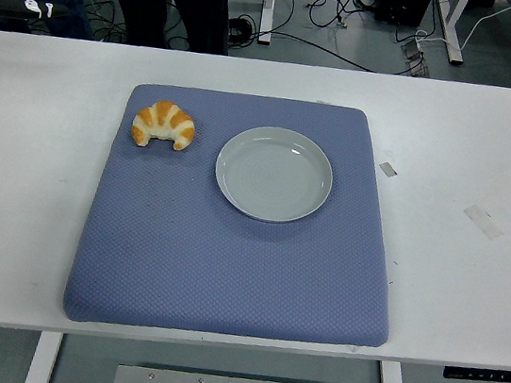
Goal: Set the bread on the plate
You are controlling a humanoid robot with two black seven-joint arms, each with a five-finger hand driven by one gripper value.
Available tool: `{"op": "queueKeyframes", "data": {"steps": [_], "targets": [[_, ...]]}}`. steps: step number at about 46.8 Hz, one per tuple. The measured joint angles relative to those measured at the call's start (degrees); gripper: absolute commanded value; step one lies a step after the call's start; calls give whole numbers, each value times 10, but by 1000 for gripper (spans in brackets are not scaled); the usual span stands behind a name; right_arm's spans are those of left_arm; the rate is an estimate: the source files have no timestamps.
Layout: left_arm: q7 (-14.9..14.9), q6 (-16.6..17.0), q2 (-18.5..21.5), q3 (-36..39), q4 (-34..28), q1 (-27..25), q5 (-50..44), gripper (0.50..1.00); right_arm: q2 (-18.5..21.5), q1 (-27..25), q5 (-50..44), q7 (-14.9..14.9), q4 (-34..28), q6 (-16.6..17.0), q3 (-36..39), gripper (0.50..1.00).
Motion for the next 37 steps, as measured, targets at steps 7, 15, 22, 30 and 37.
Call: {"op": "queueKeyframes", "data": {"steps": [7,15,22,30,37], "targets": [[-7,0,1,3,2,0,0,978,0,0,0,0,0,0,0,1000],[-11,1,-2,-1,3,0,-5,978,0,0,0,0,0,0,0,1000],[-11,3,-4,5,4,-1,0,980,0,0,0,0,0,0,0,1000],[-9,1,-5,-2,5,-6,7,980,0,0,0,0,0,0,0,1000],[-2,-1,-6,1,-3,-13,24,980,0,0,0,0,0,0,0,1000]]}}
